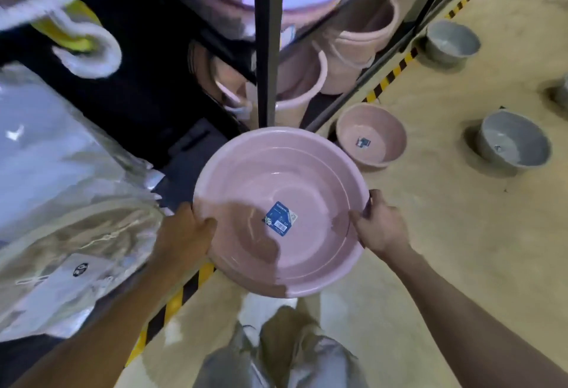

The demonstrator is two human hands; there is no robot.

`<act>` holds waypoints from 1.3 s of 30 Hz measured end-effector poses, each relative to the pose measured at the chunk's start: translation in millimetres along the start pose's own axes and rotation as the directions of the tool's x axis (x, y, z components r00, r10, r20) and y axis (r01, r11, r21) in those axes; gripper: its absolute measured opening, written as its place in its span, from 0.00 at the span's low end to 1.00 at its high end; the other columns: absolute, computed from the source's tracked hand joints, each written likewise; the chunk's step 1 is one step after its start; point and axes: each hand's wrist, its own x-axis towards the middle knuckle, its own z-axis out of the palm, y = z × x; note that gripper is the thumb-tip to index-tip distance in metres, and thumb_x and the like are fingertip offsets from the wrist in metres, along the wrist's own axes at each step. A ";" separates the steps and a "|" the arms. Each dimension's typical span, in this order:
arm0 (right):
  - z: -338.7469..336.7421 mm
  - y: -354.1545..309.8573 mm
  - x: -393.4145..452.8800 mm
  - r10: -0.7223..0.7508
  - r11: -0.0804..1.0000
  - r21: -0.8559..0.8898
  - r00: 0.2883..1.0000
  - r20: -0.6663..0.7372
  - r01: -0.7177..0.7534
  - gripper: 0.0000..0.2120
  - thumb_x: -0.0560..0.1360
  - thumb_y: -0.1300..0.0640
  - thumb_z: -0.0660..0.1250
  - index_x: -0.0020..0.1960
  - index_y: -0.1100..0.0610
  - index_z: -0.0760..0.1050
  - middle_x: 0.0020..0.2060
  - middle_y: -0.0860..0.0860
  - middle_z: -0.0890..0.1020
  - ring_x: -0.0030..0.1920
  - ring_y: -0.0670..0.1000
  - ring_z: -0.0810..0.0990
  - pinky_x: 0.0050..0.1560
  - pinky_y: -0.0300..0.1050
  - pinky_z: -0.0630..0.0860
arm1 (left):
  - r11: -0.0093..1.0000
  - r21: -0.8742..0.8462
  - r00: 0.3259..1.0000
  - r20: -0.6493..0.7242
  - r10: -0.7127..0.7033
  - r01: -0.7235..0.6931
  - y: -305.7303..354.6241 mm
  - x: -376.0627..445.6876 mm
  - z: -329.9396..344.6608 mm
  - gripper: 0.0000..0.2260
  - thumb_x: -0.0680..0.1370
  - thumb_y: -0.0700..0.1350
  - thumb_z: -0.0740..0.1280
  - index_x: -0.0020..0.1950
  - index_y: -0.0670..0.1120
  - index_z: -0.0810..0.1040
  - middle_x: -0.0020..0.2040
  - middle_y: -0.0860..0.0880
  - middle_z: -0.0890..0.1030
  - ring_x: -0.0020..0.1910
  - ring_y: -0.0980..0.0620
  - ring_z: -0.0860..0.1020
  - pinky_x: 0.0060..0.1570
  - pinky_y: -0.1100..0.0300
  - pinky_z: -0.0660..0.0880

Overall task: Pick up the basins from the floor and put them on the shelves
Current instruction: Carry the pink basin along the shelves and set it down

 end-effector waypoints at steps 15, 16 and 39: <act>274.5 136.0 122.4 -0.101 0.990 -0.106 0.992 -0.075 0.093 0.20 0.70 0.45 0.66 0.58 0.53 0.68 0.42 0.57 0.81 0.45 0.65 0.78 0.40 0.54 0.73 | 0.961 0.275 0.997 -0.056 0.052 -0.034 -170.2 100.1 246.9 0.13 0.77 0.52 0.63 0.51 0.43 0.69 0.45 0.42 0.75 0.45 0.36 0.75 0.45 0.47 0.71; 282.2 139.4 125.7 -0.113 0.987 -0.127 0.991 -0.075 0.103 0.20 0.69 0.45 0.66 0.57 0.52 0.68 0.42 0.58 0.81 0.44 0.65 0.78 0.40 0.54 0.74 | 0.958 0.284 0.996 -0.076 0.048 -0.025 -175.4 101.7 253.4 0.12 0.77 0.53 0.63 0.49 0.44 0.68 0.43 0.43 0.73 0.42 0.39 0.73 0.44 0.48 0.70; 319.3 161.1 132.9 0.037 0.998 -0.050 0.994 0.104 -0.032 0.14 0.72 0.48 0.66 0.50 0.53 0.64 0.36 0.56 0.81 0.37 0.60 0.79 0.39 0.52 0.77 | 0.993 -0.028 0.991 0.080 -0.108 0.111 -198.7 142.0 314.1 0.14 0.79 0.53 0.67 0.56 0.48 0.67 0.42 0.51 0.76 0.38 0.48 0.81 0.33 0.55 0.82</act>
